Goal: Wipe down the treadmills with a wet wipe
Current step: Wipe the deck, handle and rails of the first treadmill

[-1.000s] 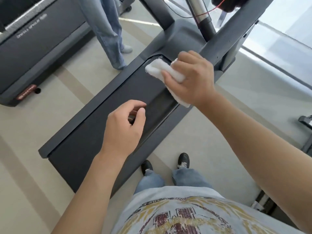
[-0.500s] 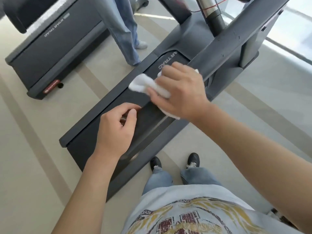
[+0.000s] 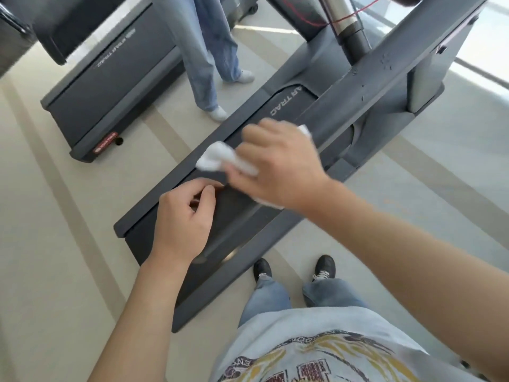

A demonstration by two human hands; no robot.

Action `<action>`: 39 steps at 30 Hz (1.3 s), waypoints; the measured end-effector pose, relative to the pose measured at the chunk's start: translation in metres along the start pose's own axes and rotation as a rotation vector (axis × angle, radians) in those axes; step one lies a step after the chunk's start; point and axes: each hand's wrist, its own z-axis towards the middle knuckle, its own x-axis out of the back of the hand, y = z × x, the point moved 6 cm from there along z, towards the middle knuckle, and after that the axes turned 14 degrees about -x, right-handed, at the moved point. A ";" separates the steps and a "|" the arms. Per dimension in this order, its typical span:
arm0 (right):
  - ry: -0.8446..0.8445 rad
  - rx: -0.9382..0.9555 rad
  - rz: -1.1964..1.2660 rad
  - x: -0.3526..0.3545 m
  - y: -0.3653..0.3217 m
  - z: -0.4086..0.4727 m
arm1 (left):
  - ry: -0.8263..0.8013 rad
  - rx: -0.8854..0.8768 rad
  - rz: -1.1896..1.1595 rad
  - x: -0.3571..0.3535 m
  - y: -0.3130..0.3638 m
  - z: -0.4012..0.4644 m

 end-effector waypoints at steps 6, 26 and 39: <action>0.123 -0.365 -0.152 0.033 0.049 0.023 | -0.021 0.000 0.016 0.000 -0.004 -0.002; 0.164 -0.325 -0.095 0.011 -0.002 -0.016 | -0.068 0.051 -0.153 -0.001 -0.004 -0.001; 0.580 -0.798 0.011 0.018 0.001 -0.044 | -0.454 -0.211 -0.301 -0.013 -0.004 0.003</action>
